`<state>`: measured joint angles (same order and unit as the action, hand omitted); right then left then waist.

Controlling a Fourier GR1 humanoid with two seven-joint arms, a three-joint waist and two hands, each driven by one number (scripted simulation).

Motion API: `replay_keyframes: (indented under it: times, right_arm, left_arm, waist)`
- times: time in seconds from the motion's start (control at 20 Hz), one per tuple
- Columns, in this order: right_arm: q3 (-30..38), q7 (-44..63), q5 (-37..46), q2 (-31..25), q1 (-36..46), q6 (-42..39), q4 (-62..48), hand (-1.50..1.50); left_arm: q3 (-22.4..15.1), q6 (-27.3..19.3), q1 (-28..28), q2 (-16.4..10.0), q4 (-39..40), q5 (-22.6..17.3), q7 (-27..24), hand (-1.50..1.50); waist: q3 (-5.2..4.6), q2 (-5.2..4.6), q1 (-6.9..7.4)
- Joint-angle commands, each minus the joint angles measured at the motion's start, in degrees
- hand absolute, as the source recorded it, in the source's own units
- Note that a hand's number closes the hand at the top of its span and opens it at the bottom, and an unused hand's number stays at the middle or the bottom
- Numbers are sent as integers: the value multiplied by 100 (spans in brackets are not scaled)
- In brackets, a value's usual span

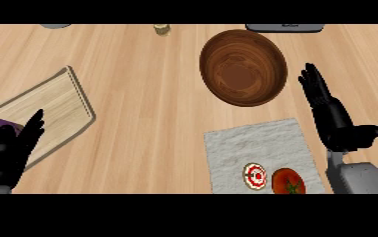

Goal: Pick the tomato from the placemat and place it in the bowl

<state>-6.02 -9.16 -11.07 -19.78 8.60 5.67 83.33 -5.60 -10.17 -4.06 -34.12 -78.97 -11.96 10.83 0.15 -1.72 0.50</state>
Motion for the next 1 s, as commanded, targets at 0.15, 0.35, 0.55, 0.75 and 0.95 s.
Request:
replay_keyframes:
  times: [0.15, 0.35, 0.55, 0.75, 0.95]
  right_arm:
    - [11, -560, 950, -135, -1189, 1010, 931, 150]
    - [1022, -270, 1467, -250, -1954, 2465, 521, 150]
    - [77, -1920, 1914, 875, -3113, 2957, 1787, -150]
    - [-758, -2178, 3187, 825, -4411, 3485, 2329, -150]
    - [-487, -1104, 4454, 582, -5357, 4167, 2465, -150]
  left_arm:
    - [-311, 299, 391, 987, -839, -632, -275, 0]
    - [-372, 363, 537, 1458, -1017, -943, -561, 0]
    - [-654, 529, 579, 1779, -1163, -981, -792, 0]
    - [-798, 475, 860, 1919, -1160, -930, -595, 0]
    - [-948, 551, 799, 1958, -1242, -875, -634, 0]
  waist:
    - [-39, 320, -553]
    - [-72, 350, -1219]
    - [-28, 287, -656]
    - [-38, 222, -472]
    - [-71, 151, -370]
